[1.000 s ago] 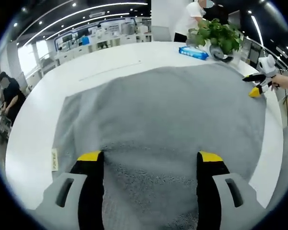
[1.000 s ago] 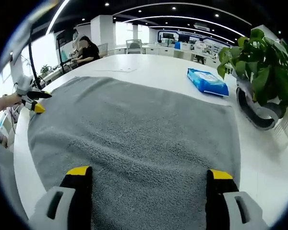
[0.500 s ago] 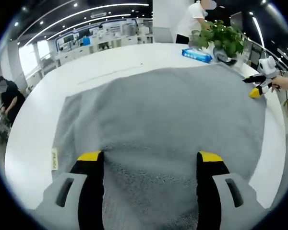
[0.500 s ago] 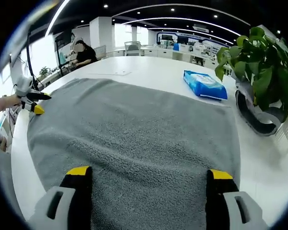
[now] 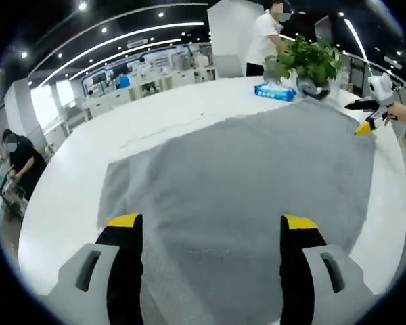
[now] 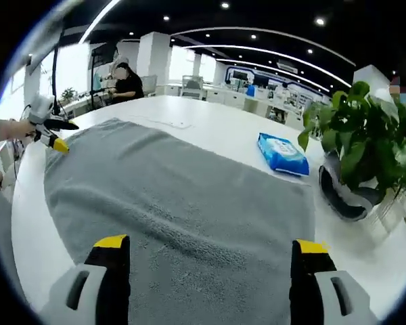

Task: Open the folded towel by lifting each exposed corner and separating the folded layers until the towel lies flat within the target outline without major curled edges

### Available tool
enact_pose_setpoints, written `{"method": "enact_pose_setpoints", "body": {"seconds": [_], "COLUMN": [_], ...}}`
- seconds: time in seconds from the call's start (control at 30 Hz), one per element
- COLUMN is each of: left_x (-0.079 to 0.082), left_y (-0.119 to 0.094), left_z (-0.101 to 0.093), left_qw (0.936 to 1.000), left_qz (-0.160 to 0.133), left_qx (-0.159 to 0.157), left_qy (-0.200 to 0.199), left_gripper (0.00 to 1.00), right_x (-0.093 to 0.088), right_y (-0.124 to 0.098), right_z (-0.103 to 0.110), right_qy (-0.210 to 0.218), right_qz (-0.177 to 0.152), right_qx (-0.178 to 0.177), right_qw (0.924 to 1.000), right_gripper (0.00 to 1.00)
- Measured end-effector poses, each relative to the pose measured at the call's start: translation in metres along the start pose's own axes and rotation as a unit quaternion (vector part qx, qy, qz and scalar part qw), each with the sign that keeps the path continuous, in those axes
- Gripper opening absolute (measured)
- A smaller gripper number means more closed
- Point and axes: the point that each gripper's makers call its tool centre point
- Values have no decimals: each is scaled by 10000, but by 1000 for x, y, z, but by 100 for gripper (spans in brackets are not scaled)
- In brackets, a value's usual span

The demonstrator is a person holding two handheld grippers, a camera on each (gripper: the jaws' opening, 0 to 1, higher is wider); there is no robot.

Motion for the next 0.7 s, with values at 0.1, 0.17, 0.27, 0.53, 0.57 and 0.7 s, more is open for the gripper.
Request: {"method": "enact_pose_setpoints", "body": {"seconds": [0.1, 0.17, 0.27, 0.53, 0.57, 0.7], "left_x": [8, 16, 36, 76, 78, 81], "left_y": [-14, -25, -51, -122, -128, -158], "left_z": [-8, -14, -38, -80, -83, -97], "left_qw": [9984, 9965, 9872, 9633, 9634, 9598], "left_qz": [-89, -227, -559, -1272, -1323, -1515], "left_qx": [-165, -201, -543, -1049, -1060, -1107], "left_qy": [-542, -783, -1393, -2119, -2078, -2089], "left_gripper": [97, 96, 97, 95, 94, 94], "right_x": [9, 14, 18, 15, 14, 10], "right_y": [-15, -28, -47, -99, -105, -127], "right_z": [15, 29, 52, 89, 91, 103], "right_qy": [158, 279, 467, 358, 307, 178], "right_qz": [-190, -331, -467, -684, -717, -786], "right_qx": [46, 73, 129, -41, -59, -128], "right_qw": [9997, 9990, 9977, 9970, 9969, 9967], "right_gripper": [100, 100, 100, 100, 100, 100]}}
Point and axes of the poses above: the point that each gripper's makers call its tool centre point, and the gripper's own axes: y roughly forward along the fingers, z roughly to its left, x roughly out of its top, and after that the axes turned 5 degrees about x, right-handed
